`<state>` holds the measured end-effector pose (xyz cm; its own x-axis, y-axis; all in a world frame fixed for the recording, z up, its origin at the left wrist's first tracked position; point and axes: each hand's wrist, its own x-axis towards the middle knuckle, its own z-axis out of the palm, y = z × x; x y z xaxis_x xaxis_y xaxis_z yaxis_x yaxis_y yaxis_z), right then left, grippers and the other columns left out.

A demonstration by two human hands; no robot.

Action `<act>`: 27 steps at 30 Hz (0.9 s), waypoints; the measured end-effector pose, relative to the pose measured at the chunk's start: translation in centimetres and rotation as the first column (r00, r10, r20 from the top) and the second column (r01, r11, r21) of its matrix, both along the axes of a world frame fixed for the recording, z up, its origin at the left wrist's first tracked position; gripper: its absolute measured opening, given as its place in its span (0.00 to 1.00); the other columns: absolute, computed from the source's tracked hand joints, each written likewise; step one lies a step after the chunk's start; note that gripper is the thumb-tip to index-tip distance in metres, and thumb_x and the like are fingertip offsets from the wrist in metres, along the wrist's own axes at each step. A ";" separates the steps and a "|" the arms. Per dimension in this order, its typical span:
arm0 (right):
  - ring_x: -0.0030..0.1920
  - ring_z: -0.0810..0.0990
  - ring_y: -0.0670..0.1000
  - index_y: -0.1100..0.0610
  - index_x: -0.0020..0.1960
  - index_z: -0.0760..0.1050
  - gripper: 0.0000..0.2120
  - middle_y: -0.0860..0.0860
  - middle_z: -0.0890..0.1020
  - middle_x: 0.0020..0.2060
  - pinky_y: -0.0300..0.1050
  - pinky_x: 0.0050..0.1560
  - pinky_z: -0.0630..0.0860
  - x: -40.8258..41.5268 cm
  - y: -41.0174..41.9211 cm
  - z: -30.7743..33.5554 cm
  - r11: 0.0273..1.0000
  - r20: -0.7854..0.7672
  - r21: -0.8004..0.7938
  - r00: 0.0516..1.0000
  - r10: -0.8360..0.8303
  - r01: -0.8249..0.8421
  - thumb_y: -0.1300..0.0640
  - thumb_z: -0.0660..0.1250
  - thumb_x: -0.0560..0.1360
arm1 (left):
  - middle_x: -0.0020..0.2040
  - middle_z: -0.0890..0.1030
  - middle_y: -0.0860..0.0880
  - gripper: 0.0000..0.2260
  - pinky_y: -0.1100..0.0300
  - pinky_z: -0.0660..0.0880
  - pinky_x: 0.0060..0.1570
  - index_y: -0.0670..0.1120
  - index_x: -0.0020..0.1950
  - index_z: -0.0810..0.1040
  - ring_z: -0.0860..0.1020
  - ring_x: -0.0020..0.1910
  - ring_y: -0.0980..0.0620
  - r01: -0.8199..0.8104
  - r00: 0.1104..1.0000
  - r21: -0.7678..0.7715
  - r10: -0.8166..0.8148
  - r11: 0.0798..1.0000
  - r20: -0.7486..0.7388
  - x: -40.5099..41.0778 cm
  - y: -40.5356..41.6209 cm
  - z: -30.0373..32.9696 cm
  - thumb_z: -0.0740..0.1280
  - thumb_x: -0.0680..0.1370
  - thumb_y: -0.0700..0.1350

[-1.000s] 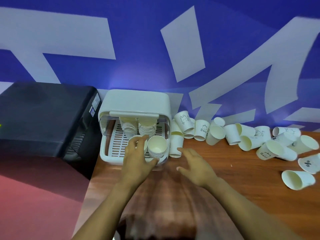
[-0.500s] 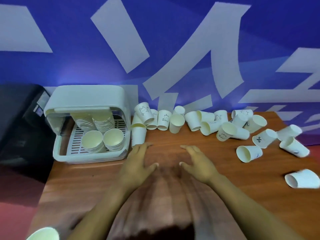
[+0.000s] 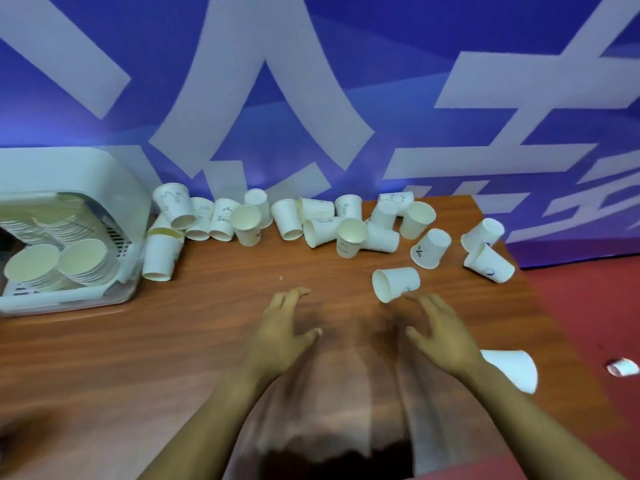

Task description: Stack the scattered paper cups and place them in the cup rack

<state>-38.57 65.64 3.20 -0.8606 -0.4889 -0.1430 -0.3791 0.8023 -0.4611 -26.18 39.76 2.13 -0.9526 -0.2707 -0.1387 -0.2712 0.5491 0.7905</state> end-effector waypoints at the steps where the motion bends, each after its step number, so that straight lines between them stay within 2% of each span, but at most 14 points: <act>1: 0.65 0.70 0.54 0.49 0.70 0.66 0.30 0.49 0.71 0.66 0.49 0.59 0.70 -0.4 2.0 -0.1 0.996 0.001 0.090 1.000 -0.007 0.007 0.51 0.67 0.68 | 0.62 0.68 0.54 0.29 0.63 0.64 0.64 0.53 0.70 0.66 0.68 0.65 0.54 0.016 1.000 0.005 -0.016 1.000 0.013 -0.3 1.0 -0.2 0.73 0.72 0.47; 4: 0.69 0.61 0.56 0.44 0.72 0.58 0.34 0.49 0.61 0.71 0.53 0.61 0.68 -0.8 7.6 -0.6 0.889 0.087 0.456 0.992 -0.094 0.044 0.45 0.66 0.69 | 0.62 0.67 0.53 0.29 0.64 0.64 0.64 0.53 0.70 0.65 0.68 0.66 0.54 0.051 0.997 0.004 -0.052 0.999 0.049 -1.2 2.8 -0.5 0.73 0.72 0.46; 5: 0.71 0.58 0.56 0.42 0.73 0.56 0.35 0.49 0.57 0.73 0.54 0.62 0.67 -0.7 9.2 -1.0 0.845 0.128 0.532 0.984 -0.127 0.040 0.44 0.66 0.69 | 0.63 0.68 0.53 0.29 0.62 0.65 0.64 0.53 0.70 0.65 0.68 0.66 0.53 0.060 0.996 0.002 -0.060 0.998 0.058 -1.5 3.2 -0.6 0.73 0.72 0.46; 7: 0.73 0.55 0.58 0.39 0.72 0.54 0.38 0.50 0.52 0.75 0.56 0.64 0.66 -0.3 11.5 -1.7 0.803 0.211 0.595 0.958 -0.192 0.030 0.47 0.68 0.67 | 0.63 0.68 0.51 0.29 0.58 0.66 0.65 0.54 0.70 0.65 0.69 0.66 0.51 0.078 0.995 -0.012 -0.077 0.997 0.068 -2.3 3.8 -0.7 0.73 0.72 0.47; 9: 0.72 0.56 0.57 0.39 0.73 0.52 0.42 0.50 0.52 0.74 0.53 0.62 0.67 0.3 12.7 -2.2 0.773 0.243 0.635 0.948 -0.205 0.004 0.50 0.71 0.66 | 0.64 0.68 0.51 0.28 0.58 0.66 0.65 0.54 0.70 0.65 0.69 0.66 0.52 0.095 0.992 -0.022 -0.093 0.995 0.082 -3.0 4.5 -0.7 0.72 0.73 0.48; 13: 0.71 0.60 0.54 0.40 0.73 0.53 0.41 0.48 0.57 0.73 0.51 0.63 0.67 1.0 13.9 -2.8 0.764 0.177 0.645 0.970 -0.167 0.014 0.49 0.71 0.67 | 0.62 0.69 0.51 0.28 0.60 0.67 0.62 0.53 0.70 0.65 0.70 0.64 0.52 0.145 0.988 -0.047 -0.141 0.988 0.067 -4.1 6.1 -0.7 0.71 0.73 0.48; 20: 0.67 0.66 0.53 0.42 0.71 0.59 0.30 0.47 0.67 0.67 0.49 0.62 0.67 -0.1 13.7 -4.0 0.824 0.160 0.565 0.975 -0.155 0.039 0.46 0.65 0.71 | 0.65 0.68 0.49 0.28 0.59 0.66 0.62 0.53 0.71 0.64 0.68 0.66 0.50 0.209 0.969 -0.108 -0.191 0.972 0.155 -5.5 8.0 -1.4 0.71 0.73 0.51; 23: 0.66 0.69 0.53 0.43 0.72 0.60 0.30 0.47 0.69 0.67 0.47 0.63 0.67 -0.7 13.3 -4.5 0.847 0.191 0.531 0.977 -0.097 -0.020 0.43 0.64 0.71 | 0.66 0.67 0.50 0.29 0.58 0.67 0.63 0.54 0.71 0.63 0.69 0.65 0.49 0.175 0.965 -0.110 -0.148 0.978 0.217 -6.9 9.2 -0.8 0.70 0.74 0.51; 27: 0.66 0.70 0.53 0.44 0.73 0.60 0.33 0.47 0.67 0.69 0.45 0.64 0.65 -2.8 12.3 -4.6 0.868 0.228 0.468 0.972 0.062 -0.165 0.43 0.66 0.70 | 0.68 0.66 0.47 0.31 0.52 0.68 0.63 0.55 0.73 0.60 0.68 0.66 0.45 0.120 0.960 -0.204 -0.060 0.972 0.275 -9.8 11.5 -0.7 0.70 0.73 0.53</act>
